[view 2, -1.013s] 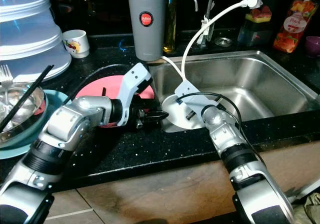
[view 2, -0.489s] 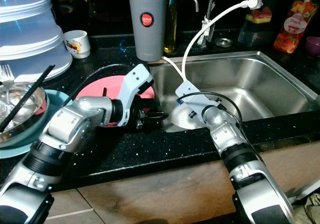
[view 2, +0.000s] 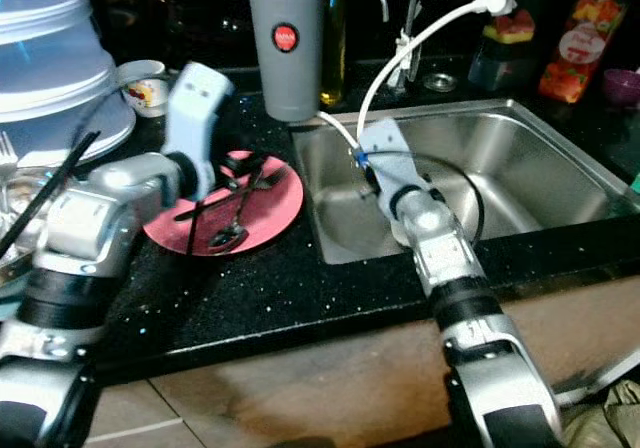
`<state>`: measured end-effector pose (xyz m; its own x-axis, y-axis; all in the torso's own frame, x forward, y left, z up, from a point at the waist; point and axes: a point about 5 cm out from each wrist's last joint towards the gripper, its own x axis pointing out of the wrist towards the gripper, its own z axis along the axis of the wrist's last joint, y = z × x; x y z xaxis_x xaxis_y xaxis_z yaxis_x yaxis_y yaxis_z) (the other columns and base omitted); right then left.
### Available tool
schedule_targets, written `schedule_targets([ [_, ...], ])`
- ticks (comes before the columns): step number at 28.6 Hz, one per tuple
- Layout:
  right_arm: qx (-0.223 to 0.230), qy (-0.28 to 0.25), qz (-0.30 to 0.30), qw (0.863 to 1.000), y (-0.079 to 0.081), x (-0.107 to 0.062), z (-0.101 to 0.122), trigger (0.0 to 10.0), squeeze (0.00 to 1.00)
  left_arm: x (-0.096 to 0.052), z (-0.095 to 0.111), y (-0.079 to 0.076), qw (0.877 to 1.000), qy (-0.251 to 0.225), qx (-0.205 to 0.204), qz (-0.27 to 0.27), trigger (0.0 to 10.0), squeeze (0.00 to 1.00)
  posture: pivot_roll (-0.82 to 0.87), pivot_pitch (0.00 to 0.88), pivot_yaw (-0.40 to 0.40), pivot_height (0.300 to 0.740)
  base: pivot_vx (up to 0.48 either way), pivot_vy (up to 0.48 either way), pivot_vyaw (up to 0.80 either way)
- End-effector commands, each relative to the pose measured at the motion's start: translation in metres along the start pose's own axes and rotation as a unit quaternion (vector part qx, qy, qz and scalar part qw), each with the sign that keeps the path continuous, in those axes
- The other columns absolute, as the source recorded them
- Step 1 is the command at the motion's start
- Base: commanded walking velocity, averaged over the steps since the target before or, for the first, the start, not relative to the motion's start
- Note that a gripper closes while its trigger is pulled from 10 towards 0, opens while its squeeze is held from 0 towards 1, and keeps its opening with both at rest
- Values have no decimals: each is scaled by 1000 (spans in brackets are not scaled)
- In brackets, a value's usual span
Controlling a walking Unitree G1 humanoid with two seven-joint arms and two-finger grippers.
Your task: Kitchen organization
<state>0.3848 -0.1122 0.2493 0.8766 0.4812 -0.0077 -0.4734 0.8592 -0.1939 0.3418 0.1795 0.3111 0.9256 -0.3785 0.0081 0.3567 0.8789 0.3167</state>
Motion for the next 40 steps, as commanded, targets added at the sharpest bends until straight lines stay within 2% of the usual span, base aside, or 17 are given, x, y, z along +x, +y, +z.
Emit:
schedule_targets([
  [1,13,4,32,999,7,-1,2,10000,0,-6,4,-2,1000,-12,10,-27,10000,0,35,96,-30,740,0,0,0],
  [3,12,2,52,999,13,-3,5,10000,0,-12,6,0,999,-14,24,-47,10000,0,35,96,-30,740,0,0,0],
  [4,13,-5,75,997,19,-6,9,10000,0,-27,10,3,995,-23,34,-92,10000,0,37,96,-30,740,0,0,0],
  [5,16,-17,97,995,24,-10,13,10000,153,-49,14,8,987,-38,49,-146,10000,0,48,97,-42,740,0,0,0],
  [6,16,-17,97,995,24,-10,13,10000,153,-49,14,8,987,-38,49,-146,10000,0,48,97,-42,740,0,0,0],
  [7,19,-27,110,993,28,-14,16,10000,502,-67,17,10,979,-43,61,-188,10000,0,48,97,-42,740,0,0,0],
  [8,33,-37,124,991,31,-18,17,10000,1000,-82,18,10,972,-45,68,-220,10000,0,50,97,-45,740,0,0,0],
  [9,45,-42,135,989,35,-21,17,10000,1000,-92,17,7,968,-40,68,-240,10000,0,50,97,-45,740,0,0,0],
  [16,69,-43,168,982,43,-33,17,10000,1000,-116,8,-11,955,-36,44,-290,10000,0,55,102,-45,740,0,0,0],
  [25,22,-64,236,969,64,-54,18,10000,1000,-142,-5,-5,955,-12,48,-292,10000,0,55,112,-49,740,0,0,0],
  [26,18,-69,257,964,71,-57,17,10000,741,-145,-10,-5,958,-9,52,-283,10000,0,56,113,-49,740,0,0,0],
  [27,20,-73,276,958,75,-60,16,10000,149,-148,-13,-6,959,-7,54,-278,10000,0,55,114,-49,740,0,0,0],
  [28,21,-76,291,954,78,-62,16,10000,0,-150,-16,-6,960,-7,58,-273,10000,0,55,115,-49,740,0,0,0],
  [31,0,-95,348,933,90,-71,16,10000,0,-153,-26,-2,964,10,50,-261,10000,0,58,119,-49,740,0,0,0],
  [36,-29,-102,361,926,96,-75,14,10000,0,-156,-30,0,964,24,44,-261,10000,0,54,120,-49,740,0,0,0],
  [37,-77,-112,353,926,101,-73,12,10000,0,-158,-32,0,964,28,36,-262,10000,0,54,120,-49,740,0,0,0],
  [40,-150,-121,343,919,104,-70,7,10000,0,-160,-31,0,963,30,30,-264,10000,0,52,124,-50,740,0,0,0],
])
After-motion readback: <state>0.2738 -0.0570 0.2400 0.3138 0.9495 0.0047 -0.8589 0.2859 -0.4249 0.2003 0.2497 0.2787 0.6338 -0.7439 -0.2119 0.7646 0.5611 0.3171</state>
